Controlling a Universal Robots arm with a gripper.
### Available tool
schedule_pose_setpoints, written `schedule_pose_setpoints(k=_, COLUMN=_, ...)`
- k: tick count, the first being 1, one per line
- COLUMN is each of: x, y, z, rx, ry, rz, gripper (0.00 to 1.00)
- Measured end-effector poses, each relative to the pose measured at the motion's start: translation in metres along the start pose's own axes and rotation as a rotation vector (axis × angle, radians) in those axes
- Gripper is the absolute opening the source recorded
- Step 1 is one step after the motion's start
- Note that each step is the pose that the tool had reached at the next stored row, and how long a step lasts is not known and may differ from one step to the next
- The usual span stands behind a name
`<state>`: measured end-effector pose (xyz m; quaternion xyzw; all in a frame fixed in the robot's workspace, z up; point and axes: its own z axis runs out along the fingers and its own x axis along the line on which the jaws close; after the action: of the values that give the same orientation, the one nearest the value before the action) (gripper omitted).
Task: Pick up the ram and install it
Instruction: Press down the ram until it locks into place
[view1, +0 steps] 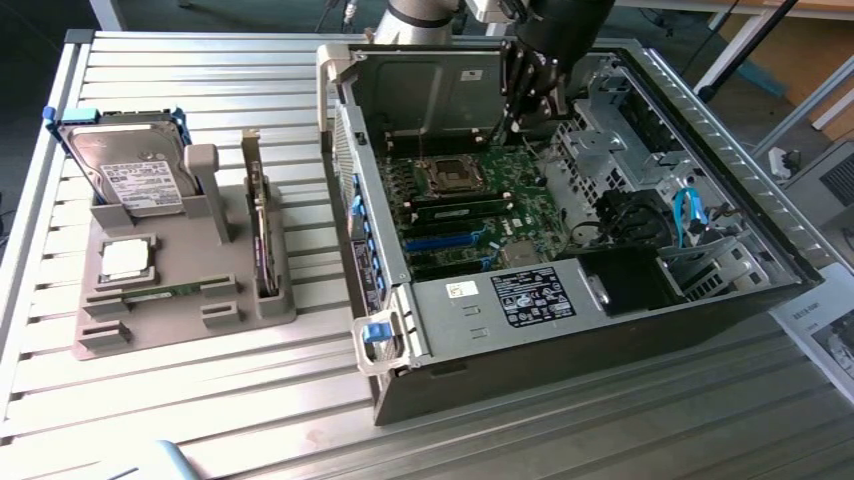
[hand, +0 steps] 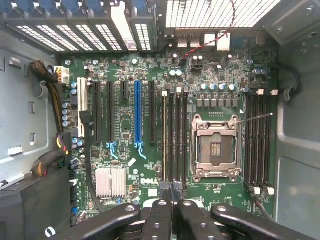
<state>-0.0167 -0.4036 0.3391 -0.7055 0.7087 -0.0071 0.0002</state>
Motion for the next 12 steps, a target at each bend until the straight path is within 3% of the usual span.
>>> schedule_pose_setpoints(k=12, x=0.0000, y=0.0000, z=-0.0001, rx=-0.0001, ry=0.0001, rz=0.000, gripper=0.11)
